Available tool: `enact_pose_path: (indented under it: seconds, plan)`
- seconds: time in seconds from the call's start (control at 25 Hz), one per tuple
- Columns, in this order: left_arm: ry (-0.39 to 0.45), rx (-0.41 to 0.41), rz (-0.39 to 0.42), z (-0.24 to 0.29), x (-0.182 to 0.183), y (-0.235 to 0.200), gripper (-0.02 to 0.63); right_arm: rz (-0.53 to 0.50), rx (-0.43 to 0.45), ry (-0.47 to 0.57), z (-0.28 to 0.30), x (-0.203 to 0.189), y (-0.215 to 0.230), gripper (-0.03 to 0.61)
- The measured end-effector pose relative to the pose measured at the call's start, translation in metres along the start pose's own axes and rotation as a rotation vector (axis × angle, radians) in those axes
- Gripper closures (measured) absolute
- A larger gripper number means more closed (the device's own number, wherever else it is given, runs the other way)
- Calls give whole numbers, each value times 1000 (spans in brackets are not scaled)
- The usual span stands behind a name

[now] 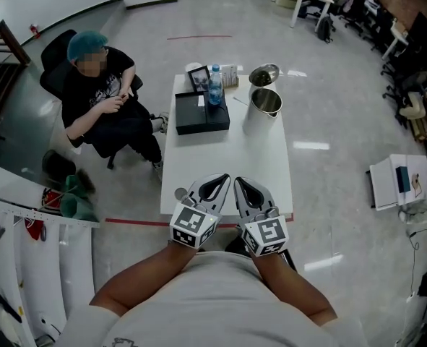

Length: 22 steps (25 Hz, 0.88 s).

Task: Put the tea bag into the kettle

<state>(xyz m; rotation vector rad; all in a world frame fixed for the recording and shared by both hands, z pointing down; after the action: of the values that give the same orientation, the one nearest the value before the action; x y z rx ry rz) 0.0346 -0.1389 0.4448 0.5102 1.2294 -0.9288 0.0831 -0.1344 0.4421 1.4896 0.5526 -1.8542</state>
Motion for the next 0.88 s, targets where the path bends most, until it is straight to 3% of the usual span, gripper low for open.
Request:
enact_pose_path:
  seconds: [0.44, 0.88]
  plan:
    - [-7, -64, 28, -82, -30, 18, 603, -17, -24, -5, -36, -20, -85, 568]
    - [26, -53, 8, -108, -39, 37, 603, -21, -50, -18, -60, -27, -98, 568]
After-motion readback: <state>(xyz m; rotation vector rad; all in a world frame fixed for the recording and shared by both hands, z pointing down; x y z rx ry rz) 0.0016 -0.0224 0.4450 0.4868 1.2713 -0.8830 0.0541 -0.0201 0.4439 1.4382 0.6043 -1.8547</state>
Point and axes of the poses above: the fingertips, and each gripper's own axes: z forward along the fingers, y to its right, x out of its top, the point moved 2 cm from there along -z, backward along the fingers, and after that the axes turned 9 degrees about -y, right-handed, at the moved point
